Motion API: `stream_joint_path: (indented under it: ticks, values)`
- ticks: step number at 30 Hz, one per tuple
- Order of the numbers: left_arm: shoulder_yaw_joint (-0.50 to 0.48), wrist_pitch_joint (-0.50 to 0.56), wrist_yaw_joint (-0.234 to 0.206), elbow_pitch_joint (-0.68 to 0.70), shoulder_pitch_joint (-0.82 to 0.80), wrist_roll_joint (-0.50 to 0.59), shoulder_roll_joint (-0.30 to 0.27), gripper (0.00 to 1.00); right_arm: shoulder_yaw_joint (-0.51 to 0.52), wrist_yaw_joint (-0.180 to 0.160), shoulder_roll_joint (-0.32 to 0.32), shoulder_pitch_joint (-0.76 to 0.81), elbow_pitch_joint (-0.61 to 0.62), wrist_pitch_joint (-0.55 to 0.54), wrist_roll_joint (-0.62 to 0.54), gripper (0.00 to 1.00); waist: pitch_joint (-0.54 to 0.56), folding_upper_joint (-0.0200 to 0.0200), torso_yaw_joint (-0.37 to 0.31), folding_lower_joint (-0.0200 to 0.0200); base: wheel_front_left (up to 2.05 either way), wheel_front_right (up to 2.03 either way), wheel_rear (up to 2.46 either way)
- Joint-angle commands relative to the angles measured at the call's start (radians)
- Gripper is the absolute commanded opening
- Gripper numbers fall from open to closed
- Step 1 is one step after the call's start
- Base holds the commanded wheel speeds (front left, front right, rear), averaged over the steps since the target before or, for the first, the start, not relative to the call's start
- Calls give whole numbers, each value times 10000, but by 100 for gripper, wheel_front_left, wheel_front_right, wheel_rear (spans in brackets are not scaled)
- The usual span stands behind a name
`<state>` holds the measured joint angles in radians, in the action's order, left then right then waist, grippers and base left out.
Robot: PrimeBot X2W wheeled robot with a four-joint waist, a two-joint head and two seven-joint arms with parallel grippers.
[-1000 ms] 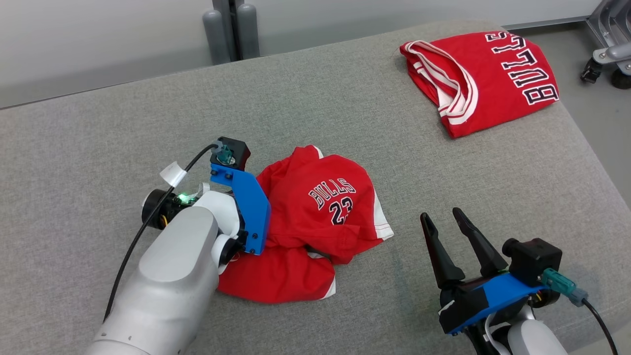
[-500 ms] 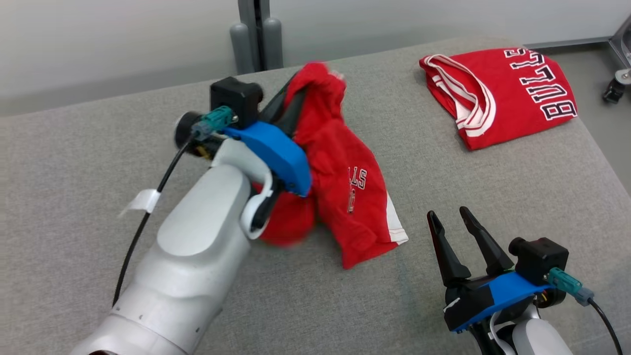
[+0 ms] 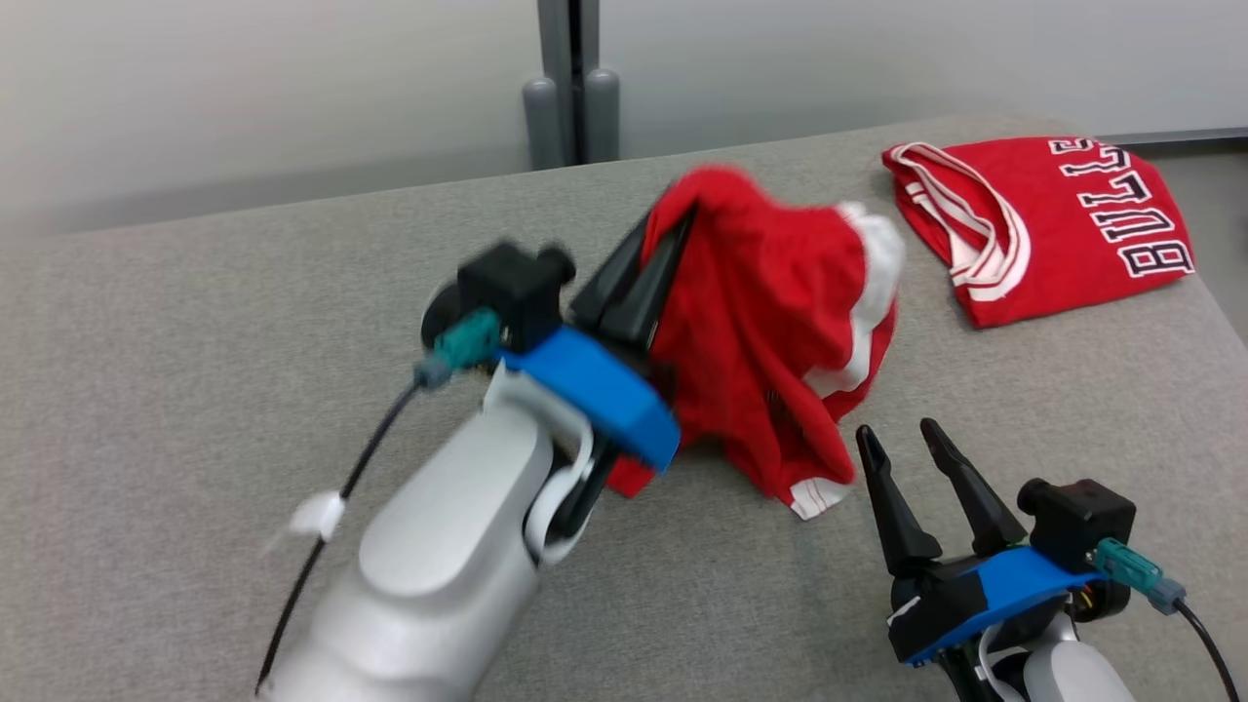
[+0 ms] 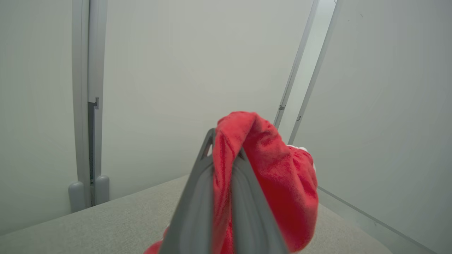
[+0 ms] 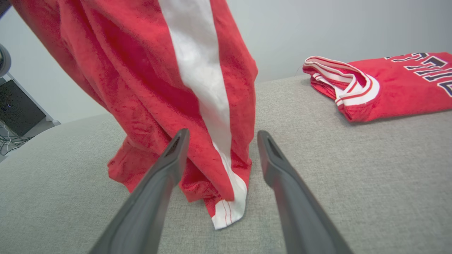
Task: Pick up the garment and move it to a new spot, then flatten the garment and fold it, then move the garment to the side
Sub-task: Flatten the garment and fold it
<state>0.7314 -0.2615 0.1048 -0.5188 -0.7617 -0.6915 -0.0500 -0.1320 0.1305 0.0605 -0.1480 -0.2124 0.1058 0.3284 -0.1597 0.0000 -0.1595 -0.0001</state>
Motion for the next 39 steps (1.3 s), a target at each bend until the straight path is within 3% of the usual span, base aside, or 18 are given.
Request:
stream_joint_path:
  ticks: [1, 9, 17, 18, 20, 21, 23, 24, 28, 33, 39]
  values:
    - [-62, -42, -37, -113, 465, 144, -64, 0, 71, 5, -12, 145, 34, 20, 1, 100, -18, 0, 121, 1, 0, 0, 0]
    - [-410, -43, -243, -422, 3055, 865, -884, 0, 351, 5, -28, 344, 123, -53, -122, 100, 158, 0, 789, 1, 0, 0, 0]
    - [-815, -44, -768, -100, 4732, 1599, -1708, 0, 347, 5, -51, 531, 202, -146, -116, 100, 407, 0, 1211, 1, 0, 0, 0]
    - [-830, -45, -852, -136, 4806, 1693, -1801, 5, 366, 5, -53, 538, 201, -149, -114, 100, 429, 0, 1248, 1, 0, 0, 0]
    - [-874, -40, -1068, -300, 4959, 1811, -1980, 28, 357, 5, -55, 528, 204, -164, -106, 100, 467, 0, 1290, 1, 0, 0, 0]
    - [-850, 43, -1231, -438, 4999, 1917, -2111, 35, 346, 5, -57, 547, 203, -171, -98, 100, 488, 0, 1302, 1, 0, 0, 0]
    - [-736, 206, -1454, -605, 5010, 2105, -2289, 84, 331, 5, -60, 584, 195, -182, -93, 100, 528, 0, 1314, 1, 0, 0, 0]
    - [-801, 278, -1549, -642, 5057, 2037, -2287, 100, 330, 5, -62, 596, 188, -190, -89, 100, 557, 0, 1318, 1, 0, 0, 0]
    - [-1099, 515, -1854, -522, 5192, 1786, -2543, 100, 298, 5, -63, 665, 157, -191, -60, 100, 715, 0, 1268, 1, 0, 0, 0]
    - [-2016, 460, -2365, 876, 5262, 1012, -2516, 100, 320, 5, -63, 766, 138, -140, -42, 100, 852, 0, 1219, 1, 0, 0, 0]
    - [-1899, 2327, -2083, 1980, 4390, 244, -2328, 100, 263, 5, -70, 692, 148, -139, -63, 100, 741, 0, 1140, 1, 0, 0, 0]
